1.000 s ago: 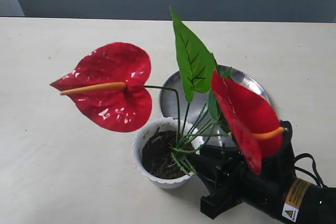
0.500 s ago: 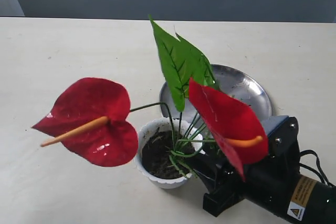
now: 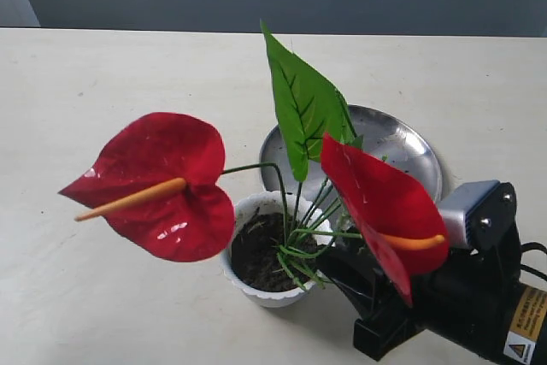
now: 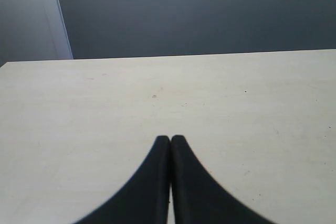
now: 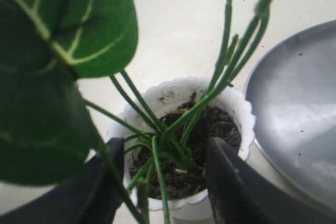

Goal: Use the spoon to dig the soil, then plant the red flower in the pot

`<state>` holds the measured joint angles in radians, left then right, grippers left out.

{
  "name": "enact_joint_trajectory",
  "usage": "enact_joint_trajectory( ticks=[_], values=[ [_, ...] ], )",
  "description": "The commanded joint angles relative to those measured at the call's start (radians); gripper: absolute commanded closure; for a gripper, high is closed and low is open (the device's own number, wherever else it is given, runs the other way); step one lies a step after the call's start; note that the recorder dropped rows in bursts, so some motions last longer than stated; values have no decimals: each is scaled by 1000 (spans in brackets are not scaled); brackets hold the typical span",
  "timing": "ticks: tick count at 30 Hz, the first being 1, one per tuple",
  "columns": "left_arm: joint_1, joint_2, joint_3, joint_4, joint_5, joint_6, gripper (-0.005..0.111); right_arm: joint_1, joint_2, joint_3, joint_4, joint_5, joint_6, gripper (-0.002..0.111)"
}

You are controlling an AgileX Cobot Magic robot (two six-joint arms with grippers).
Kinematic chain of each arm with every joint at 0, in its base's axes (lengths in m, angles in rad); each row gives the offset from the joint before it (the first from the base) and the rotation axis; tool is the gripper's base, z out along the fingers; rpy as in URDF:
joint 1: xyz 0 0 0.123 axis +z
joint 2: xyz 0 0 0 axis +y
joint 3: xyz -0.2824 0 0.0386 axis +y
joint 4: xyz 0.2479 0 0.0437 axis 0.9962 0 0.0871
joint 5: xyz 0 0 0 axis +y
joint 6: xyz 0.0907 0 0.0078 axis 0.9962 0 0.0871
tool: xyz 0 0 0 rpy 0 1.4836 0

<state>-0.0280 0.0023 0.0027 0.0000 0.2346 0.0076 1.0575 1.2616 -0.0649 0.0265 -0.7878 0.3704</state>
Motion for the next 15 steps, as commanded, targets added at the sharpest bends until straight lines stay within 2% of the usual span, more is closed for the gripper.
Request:
enact_joint_trajectory(
  ticks=[1,15],
  values=[
    [-4,-2,-3,0,-2,-1,106,1,-49,-1,-10,84,-4,61],
    [-4,-2,-3,0,-2,-1,106,1,-141,-1,-70,198,23,61]
  ],
)
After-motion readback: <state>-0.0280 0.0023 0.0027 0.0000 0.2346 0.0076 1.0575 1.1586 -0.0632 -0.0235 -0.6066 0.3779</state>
